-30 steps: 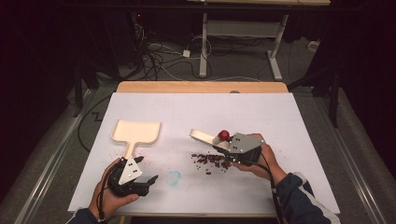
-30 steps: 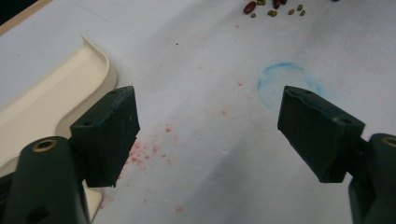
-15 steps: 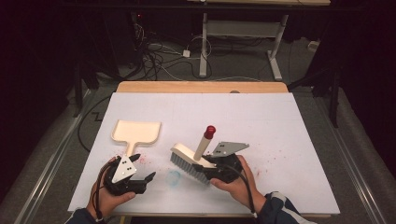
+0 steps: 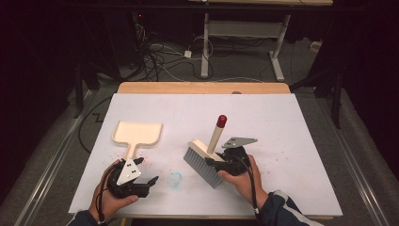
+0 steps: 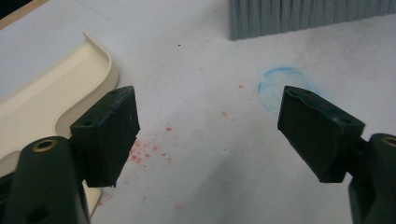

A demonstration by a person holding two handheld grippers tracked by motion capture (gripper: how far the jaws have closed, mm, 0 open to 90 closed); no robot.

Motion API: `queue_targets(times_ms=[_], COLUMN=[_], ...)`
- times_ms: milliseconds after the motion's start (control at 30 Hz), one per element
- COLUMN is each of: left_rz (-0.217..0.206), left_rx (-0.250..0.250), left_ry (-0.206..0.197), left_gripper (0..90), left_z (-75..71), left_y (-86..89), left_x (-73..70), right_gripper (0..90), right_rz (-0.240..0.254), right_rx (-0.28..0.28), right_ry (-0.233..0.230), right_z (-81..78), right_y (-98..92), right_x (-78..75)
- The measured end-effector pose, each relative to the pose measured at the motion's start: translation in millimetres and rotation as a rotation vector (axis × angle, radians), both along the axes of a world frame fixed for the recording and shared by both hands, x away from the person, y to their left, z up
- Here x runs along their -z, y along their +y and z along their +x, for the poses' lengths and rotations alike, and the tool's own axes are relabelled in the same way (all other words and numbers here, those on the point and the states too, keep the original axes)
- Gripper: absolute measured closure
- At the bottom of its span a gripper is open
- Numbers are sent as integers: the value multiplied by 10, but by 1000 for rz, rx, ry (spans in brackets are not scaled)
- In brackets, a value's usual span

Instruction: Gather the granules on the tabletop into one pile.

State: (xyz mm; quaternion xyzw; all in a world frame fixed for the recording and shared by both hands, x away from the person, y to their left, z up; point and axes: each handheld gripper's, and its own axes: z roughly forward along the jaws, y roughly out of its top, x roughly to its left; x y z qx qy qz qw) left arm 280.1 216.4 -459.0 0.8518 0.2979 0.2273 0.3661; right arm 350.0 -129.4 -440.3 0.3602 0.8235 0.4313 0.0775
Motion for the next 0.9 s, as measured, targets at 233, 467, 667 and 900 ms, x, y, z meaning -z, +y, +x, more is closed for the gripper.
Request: queue_targets(times_ms=[233, 467, 667, 900], left_rz=[6, 20, 22, 29], left_rx=[8, 16, 16, 19], left_ry=[-9, -9, -12, -10], left_gripper=[199, 200, 200, 201], left_z=[6, 15, 9, 16], left_y=[0, -27, -26, -46], left_x=[-1, 2, 0, 7], right_gripper=[676, 676, 675, 676], right_rz=[15, 1, -95, -137], right_rx=[10, -208, -459, -638], right_ry=[-34, -161, -230, -237], right_z=[9, -100, -313, -276], right_y=[-227, -298, -325, -382], right_x=[-98, -314, -325, -151])
